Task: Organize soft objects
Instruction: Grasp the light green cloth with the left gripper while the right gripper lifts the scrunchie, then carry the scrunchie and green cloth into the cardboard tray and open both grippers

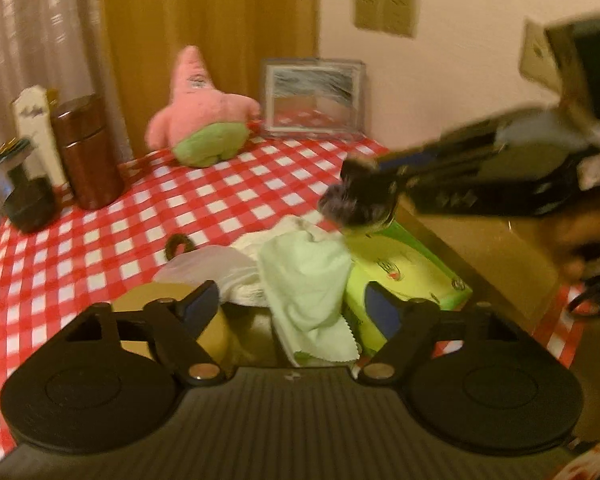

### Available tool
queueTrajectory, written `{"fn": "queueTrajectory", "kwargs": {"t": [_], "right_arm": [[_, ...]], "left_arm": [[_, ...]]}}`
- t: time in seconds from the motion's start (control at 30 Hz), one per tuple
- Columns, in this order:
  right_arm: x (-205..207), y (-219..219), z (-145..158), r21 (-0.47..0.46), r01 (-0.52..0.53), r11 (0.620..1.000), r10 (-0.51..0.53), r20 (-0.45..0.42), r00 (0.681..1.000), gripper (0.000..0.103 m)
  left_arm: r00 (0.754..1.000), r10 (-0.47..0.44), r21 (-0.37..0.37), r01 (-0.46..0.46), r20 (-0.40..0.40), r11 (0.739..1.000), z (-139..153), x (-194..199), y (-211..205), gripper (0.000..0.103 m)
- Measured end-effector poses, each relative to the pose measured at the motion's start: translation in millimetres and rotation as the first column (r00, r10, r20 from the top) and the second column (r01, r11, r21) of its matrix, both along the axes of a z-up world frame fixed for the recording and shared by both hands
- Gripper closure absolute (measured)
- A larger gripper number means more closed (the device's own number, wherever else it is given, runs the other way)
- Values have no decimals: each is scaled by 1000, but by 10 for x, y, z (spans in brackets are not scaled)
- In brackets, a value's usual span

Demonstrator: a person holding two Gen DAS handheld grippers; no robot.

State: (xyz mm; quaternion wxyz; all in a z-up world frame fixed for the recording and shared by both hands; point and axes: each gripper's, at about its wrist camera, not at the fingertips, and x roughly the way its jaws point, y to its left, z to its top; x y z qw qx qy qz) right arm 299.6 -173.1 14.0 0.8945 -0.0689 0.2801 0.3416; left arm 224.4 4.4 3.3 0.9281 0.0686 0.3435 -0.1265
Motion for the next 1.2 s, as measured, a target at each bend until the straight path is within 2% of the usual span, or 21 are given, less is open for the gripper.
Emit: {"fn": "queueTrajectory", "kwargs": {"t": [0.13, 0.33, 0.43, 0.57, 0.67, 0.8, 0.83, 0.93, 1.07, 1.2], "right_arm": [[-48, -249, 17, 13, 51, 999, -51, -7, 999, 88], [-94, -525, -60, 26, 105, 994, -104, -36, 994, 88], [-114, -612, -118, 26, 124, 992, -122, -52, 991, 88], [-132, -710, -159, 31, 151, 988, -149, -76, 986, 88], [-137, -769, -166, 36, 167, 985, -163, -83, 983, 88], [-125, -817, -162, 47, 188, 981, -183, -89, 979, 88], [-138, -831, -161, 49, 194, 980, -189, -90, 978, 88], [-158, -864, -146, 48, 210, 976, -205, -92, 974, 88], [-206, -953, -96, 63, 237, 970, -229, -102, 968, 88], [-276, -1053, 7, 82, 260, 962, -251, -104, 962, 88]], "left_arm": [[995, -96, 92, 99, -38, 991, -124, 145, -212, 35], [969, -212, 180, 233, -129, 956, -304, 369, -459, 45], [957, -225, 220, 263, -185, 939, -424, 494, -557, 54], [954, -208, 278, 264, -217, 924, -532, 597, -627, 63], [951, -201, 331, 273, -236, 903, -601, 642, -685, 73], [949, -189, 363, 275, -254, 890, -650, 694, -695, 95], [951, -181, 363, 266, -250, 893, -638, 702, -678, 100], [960, -153, 318, 224, -235, 921, -529, 711, -586, 101], [969, -124, 167, 161, -214, 973, -250, 702, -420, 102], [979, -107, 114, 128, -176, 985, 50, 664, -392, 102]]}}
